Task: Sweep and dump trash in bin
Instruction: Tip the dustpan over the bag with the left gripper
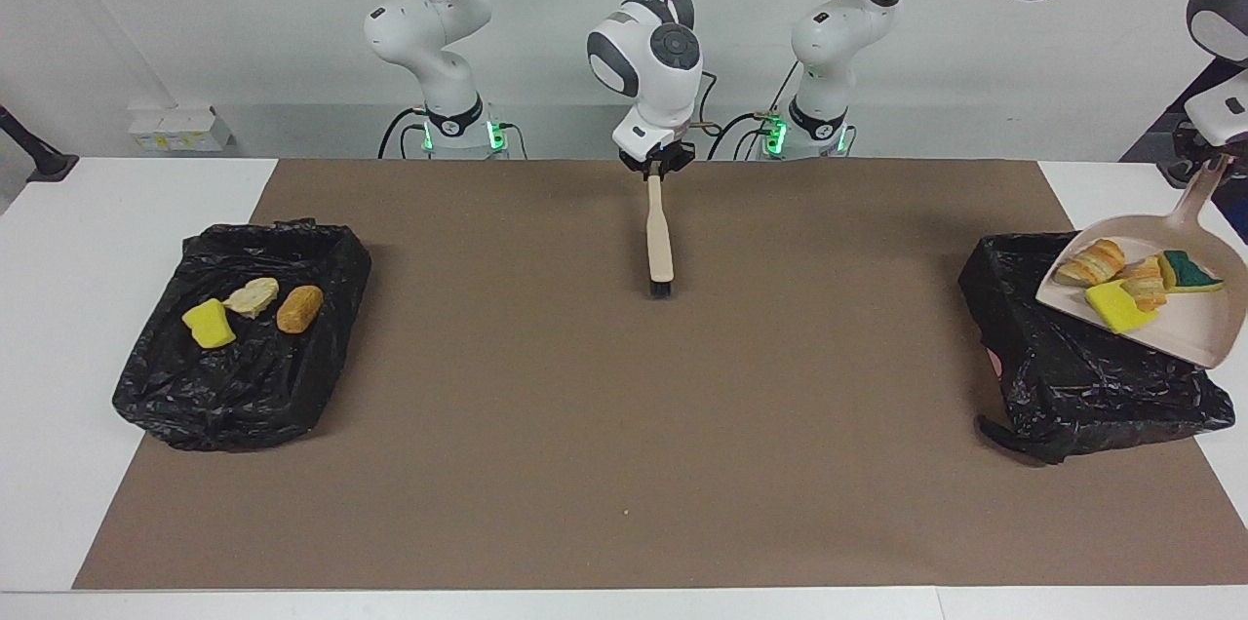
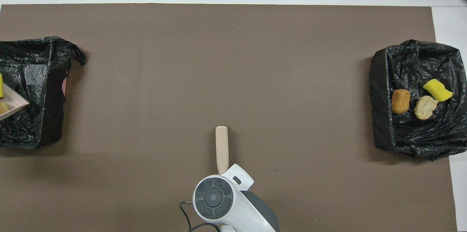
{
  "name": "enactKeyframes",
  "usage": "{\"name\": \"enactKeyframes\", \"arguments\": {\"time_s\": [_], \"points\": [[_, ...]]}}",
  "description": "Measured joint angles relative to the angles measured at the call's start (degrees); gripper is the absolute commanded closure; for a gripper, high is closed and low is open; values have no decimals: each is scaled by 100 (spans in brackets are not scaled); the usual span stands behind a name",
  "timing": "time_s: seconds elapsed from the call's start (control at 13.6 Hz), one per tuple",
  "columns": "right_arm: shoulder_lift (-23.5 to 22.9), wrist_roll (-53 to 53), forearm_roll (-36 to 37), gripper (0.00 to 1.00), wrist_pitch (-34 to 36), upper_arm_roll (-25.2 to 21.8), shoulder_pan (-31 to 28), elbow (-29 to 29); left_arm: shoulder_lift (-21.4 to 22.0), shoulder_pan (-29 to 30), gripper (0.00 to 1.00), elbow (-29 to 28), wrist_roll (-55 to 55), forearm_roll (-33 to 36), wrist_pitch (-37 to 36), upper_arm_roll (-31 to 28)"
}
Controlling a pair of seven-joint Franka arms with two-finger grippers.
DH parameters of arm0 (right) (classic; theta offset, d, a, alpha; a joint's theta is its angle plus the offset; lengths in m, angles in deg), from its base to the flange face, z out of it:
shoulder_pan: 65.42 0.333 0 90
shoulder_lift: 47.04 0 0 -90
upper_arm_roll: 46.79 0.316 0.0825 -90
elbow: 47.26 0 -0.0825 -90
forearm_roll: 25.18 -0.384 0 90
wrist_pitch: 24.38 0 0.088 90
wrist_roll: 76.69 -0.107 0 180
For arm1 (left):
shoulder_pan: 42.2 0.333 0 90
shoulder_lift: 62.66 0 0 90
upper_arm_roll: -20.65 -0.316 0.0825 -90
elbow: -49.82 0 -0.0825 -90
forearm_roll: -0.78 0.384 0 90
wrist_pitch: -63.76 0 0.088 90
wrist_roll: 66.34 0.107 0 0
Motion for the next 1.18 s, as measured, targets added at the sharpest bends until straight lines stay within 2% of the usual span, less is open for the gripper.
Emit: {"name": "enactKeyframes", "arguments": {"time_s": [0.59, 0.74, 0.88, 0.96, 1.03, 1.18], "points": [[-2, 300, 1, 100, -68, 2, 0, 68, -90, -1133, 100, 47, 18, 1914, -758, 65], [-14, 300, 1, 92, -226, 2, 0, 95, -90, -1441, 100, 62, 20, 2485, -975, 73], [-34, 300, 1, 73, -252, 0, 0, 96, -90, -1620, 100, 114, 40, 2694, -1083, 76], [-37, 301, 1, 68, -262, -1, -3, 96, -90, -1655, 100, 176, 119, 2834, -1094, 73], [-38, 301, 1, 59, -266, -7, -5, 96, -90, -1683, 100, 247, 212, 2983, -1122, 73], [-41, 301, 1, 57, -271, -20, -7, 94, -88, -1760, 100, 420, 297, 3101, -1162, 73]]}}
